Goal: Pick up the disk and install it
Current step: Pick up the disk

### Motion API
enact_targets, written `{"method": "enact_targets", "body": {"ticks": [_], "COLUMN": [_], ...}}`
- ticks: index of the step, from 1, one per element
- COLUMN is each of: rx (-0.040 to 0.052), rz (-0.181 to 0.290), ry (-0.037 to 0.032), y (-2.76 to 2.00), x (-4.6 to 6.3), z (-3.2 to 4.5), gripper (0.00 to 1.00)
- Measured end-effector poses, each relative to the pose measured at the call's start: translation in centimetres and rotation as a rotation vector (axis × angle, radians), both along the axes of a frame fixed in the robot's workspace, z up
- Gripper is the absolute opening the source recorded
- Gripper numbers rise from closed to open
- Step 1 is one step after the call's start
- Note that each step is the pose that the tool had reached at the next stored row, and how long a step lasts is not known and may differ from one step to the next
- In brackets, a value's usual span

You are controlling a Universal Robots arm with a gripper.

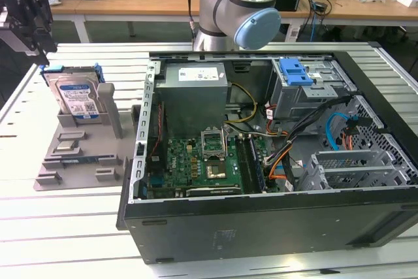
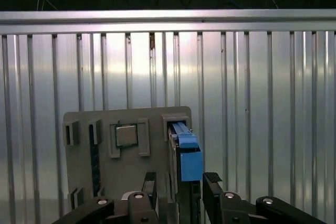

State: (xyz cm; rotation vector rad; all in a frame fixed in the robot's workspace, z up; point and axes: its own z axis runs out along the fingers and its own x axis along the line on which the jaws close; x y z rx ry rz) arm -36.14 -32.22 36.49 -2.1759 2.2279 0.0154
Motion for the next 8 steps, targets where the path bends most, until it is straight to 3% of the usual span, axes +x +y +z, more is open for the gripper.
{"method": "enact_targets", "body": {"ticks": [8], "rx": [0.0], "rz": [0.003], "ry": [-0.0001], "y": [0.01], "x": [0.0], "z": [-1.98], "gripper": [0.48]}}
